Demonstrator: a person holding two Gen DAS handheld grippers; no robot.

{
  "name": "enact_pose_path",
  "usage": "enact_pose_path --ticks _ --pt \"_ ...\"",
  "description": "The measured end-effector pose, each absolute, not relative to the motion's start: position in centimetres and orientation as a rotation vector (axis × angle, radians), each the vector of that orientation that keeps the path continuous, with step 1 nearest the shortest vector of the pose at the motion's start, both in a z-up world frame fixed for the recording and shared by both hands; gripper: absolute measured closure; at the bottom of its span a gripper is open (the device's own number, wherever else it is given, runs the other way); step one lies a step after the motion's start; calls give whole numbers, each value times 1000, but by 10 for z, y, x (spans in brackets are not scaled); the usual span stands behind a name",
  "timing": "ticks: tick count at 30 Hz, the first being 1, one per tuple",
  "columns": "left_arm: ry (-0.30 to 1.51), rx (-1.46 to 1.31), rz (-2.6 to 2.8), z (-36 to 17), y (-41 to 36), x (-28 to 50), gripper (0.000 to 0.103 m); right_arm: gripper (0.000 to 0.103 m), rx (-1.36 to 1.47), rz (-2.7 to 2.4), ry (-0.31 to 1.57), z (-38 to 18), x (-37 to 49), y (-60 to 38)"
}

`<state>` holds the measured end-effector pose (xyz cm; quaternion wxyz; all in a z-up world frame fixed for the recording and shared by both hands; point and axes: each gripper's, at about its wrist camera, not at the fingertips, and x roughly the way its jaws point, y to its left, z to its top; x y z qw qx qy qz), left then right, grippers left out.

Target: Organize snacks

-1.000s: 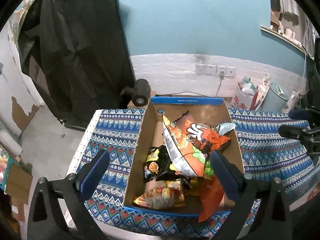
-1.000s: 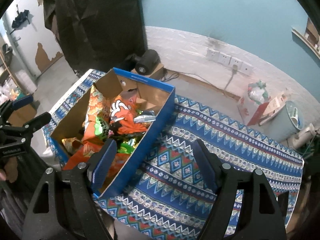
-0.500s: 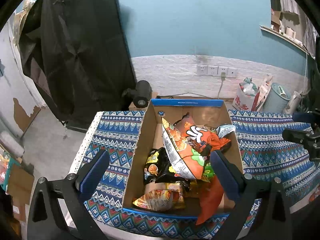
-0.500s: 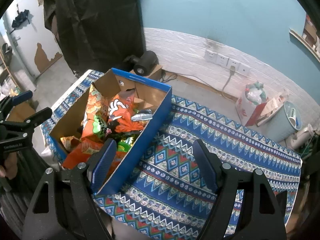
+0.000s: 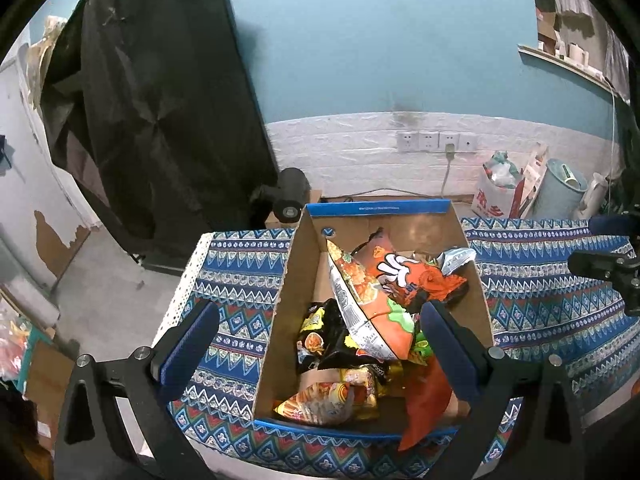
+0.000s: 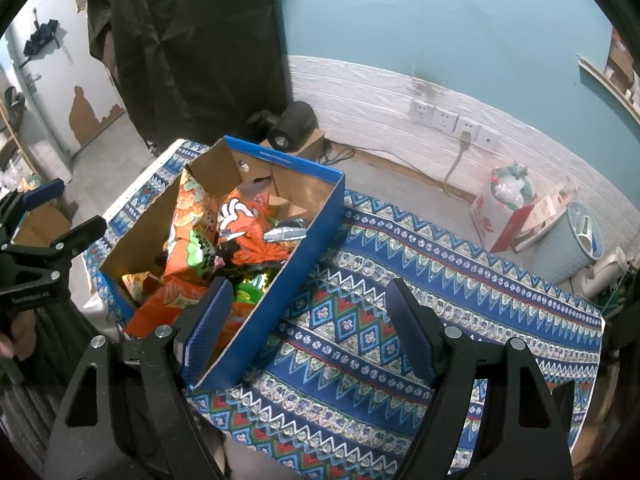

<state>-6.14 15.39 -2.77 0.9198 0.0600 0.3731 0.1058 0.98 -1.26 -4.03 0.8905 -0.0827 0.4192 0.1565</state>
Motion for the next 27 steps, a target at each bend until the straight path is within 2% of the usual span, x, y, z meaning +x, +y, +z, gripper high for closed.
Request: enact_pose_path --ticks 27 --pt "791 127 214 -29 156 -59 1 25 -170 329 876 -41 9 -11"
